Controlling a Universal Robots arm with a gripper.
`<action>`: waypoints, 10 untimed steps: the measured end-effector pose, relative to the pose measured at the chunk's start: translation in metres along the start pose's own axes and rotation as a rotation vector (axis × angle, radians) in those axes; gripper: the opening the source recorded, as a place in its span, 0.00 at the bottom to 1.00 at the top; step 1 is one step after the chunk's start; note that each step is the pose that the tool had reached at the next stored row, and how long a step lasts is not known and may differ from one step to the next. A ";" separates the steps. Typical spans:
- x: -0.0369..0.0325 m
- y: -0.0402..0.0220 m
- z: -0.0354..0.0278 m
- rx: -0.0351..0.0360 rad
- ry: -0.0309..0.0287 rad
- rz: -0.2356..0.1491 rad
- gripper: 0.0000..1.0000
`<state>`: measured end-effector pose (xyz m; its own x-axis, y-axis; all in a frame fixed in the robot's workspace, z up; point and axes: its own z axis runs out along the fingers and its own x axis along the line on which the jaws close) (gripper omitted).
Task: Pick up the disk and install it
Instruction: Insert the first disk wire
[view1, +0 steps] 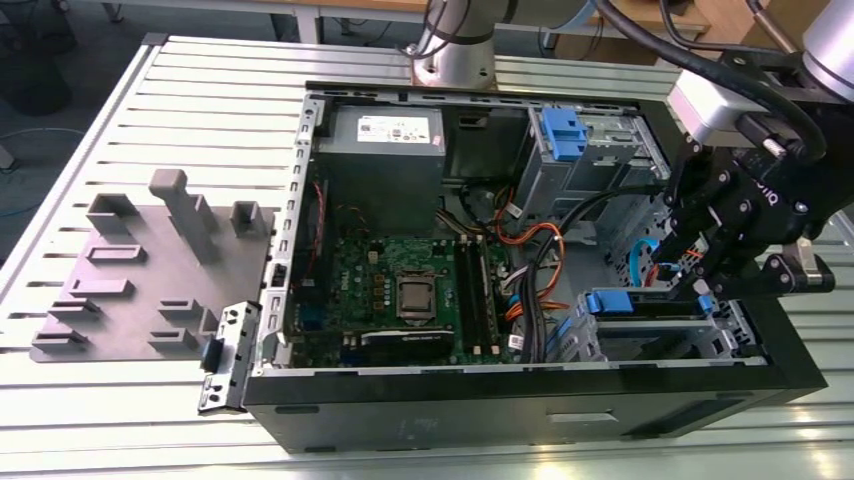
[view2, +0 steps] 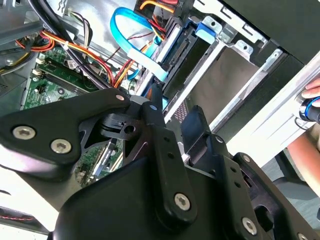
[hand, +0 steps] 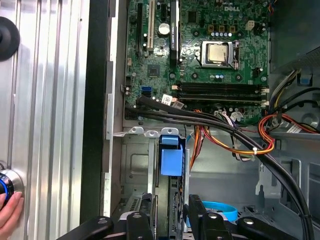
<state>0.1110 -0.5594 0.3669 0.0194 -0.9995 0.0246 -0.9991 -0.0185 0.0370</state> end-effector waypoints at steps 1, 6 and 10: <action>-0.0006 -0.0016 0.0005 -0.0005 0.0002 0.000 0.42; -0.0052 -0.0106 0.0056 -0.0031 0.0007 0.000 0.42; -0.0124 -0.0115 0.0126 -0.0032 0.0005 0.000 0.42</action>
<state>0.1218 -0.5471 0.3536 0.0194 -0.9995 0.0251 -0.9990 -0.0184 0.0402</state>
